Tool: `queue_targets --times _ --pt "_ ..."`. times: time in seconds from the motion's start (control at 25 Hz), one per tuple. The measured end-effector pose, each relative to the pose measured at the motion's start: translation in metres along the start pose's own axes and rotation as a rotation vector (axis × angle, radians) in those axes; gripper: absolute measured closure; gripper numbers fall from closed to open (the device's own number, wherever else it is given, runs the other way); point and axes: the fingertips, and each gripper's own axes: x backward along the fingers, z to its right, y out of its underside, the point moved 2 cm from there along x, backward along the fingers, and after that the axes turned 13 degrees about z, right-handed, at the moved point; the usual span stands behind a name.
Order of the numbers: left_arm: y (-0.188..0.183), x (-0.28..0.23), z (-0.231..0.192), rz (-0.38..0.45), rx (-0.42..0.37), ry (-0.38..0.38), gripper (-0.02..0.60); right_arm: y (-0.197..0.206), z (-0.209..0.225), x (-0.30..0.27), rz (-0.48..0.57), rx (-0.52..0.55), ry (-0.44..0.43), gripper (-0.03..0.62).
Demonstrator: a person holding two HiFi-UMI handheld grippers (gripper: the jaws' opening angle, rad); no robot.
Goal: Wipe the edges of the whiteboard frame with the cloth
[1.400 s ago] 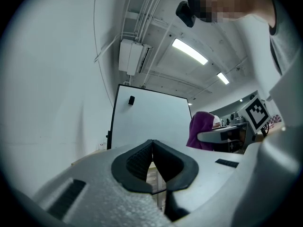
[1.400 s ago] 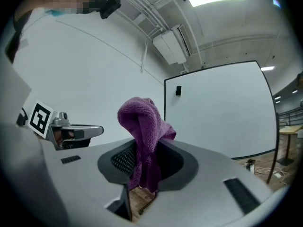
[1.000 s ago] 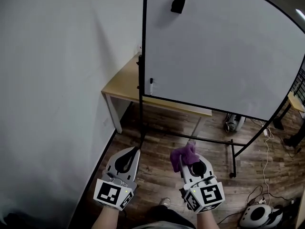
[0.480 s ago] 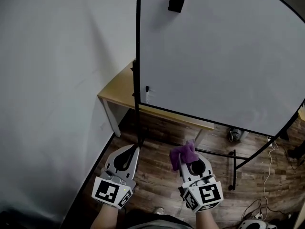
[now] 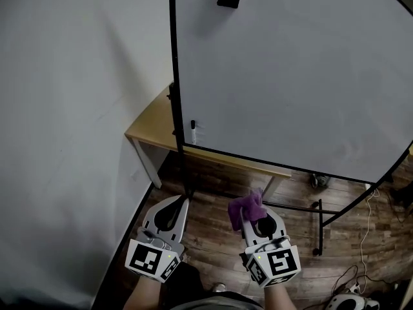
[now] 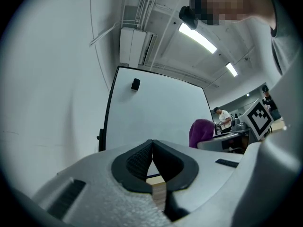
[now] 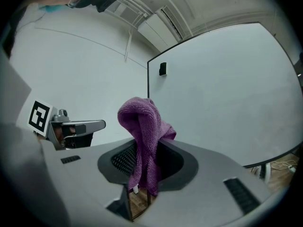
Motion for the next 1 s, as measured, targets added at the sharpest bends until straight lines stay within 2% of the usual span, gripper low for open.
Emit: queue_targets --times 0.68,1.0 --pt "0.041 -0.092 -0.151 -0.006 0.036 0.169 0.563 0.041 -0.008 -0.156 0.013 0.01 0.188 0.49" --pt "0.056 -0.12 -0.199 0.0 0.066 0.255 0.563 0.062 -0.014 -0.202 0.003 0.01 0.286 0.49"
